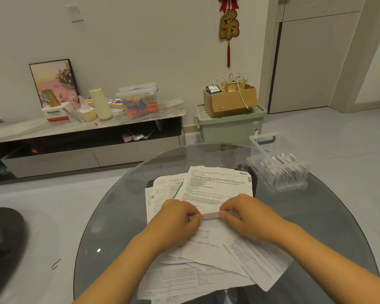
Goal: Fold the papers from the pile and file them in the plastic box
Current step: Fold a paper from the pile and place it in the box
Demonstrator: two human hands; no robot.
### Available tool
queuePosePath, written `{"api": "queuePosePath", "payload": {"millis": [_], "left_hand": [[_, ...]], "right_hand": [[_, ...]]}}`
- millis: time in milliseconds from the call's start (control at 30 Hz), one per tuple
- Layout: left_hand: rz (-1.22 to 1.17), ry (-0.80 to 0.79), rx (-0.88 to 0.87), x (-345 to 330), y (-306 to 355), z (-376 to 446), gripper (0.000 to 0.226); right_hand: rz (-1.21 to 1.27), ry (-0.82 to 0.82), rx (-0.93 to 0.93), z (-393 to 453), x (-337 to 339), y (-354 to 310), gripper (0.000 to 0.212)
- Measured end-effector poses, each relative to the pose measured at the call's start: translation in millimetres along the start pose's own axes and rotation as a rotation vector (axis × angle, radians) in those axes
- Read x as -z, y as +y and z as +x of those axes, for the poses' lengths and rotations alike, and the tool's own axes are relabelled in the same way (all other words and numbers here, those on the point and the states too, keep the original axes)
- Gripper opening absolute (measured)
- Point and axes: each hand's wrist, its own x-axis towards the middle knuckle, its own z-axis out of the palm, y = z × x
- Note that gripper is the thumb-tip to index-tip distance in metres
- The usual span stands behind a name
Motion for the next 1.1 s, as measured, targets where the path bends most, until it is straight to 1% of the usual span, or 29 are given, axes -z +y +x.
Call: {"api": "queuePosePath", "payload": {"millis": [100,200,234,334,400,500,601,667,767,834,934,1034,1101], "left_hand": [[-0.024,0.042,0.008,-1.3,0.9,1.8,0.017],[-0.034,0.072,0.038,-5.6,1.7,5.3,0.022],[-0.031,0.082,0.052,-7.5,2.4,6.5,0.026],[-0.032,0.111,0.1,-13.4,2.9,9.0,0.038],[-0.051,0.124,0.126,-18.5,0.9,10.6,0.043],[-0.099,0.132,0.161,-23.8,-1.0,14.9,0.046],[-0.13,0.13,0.215,-24.0,-2.7,18.9,0.05],[-0.133,0.126,0.228,-23.0,-6.3,19.4,0.05],[-0.131,0.13,0.23,-22.0,-10.5,18.0,0.041],[-0.1,0.164,0.21,-20.2,-7.7,16.5,0.029],[0.019,0.22,0.085,-16.9,1.6,12.4,0.014],[0.112,0.208,-0.019,-16.0,8.6,4.0,0.023],[0.128,0.178,-0.056,-17.3,11.1,0.1,0.026]], "right_hand": [[0.029,0.063,-0.046,5.2,-3.7,3.5,0.017],[0.109,0.128,-0.093,11.4,-10.4,5.8,0.002],[0.134,0.149,-0.116,13.0,-12.3,5.6,0.005],[0.165,0.187,-0.17,16.6,-18.2,4.4,0.024],[0.149,0.208,-0.187,18.0,-22.2,2.1,0.037],[0.084,0.205,-0.205,20.7,-25.5,-0.9,0.047],[0.019,0.172,-0.213,21.3,-24.0,-2.3,0.049],[0.024,0.147,-0.215,21.7,-22.2,-1.4,0.046],[0.035,0.088,-0.211,21.2,-19.7,-0.3,0.038],[0.015,0.063,-0.206,20.6,-17.3,0.5,0.034],[0.026,0.096,-0.208,17.4,-13.5,1.1,0.026],[0.118,0.093,-0.234,11.4,-10.6,-0.7,0.016],[0.211,0.056,-0.264,5.9,-8.5,-2.1,0.017]]}}
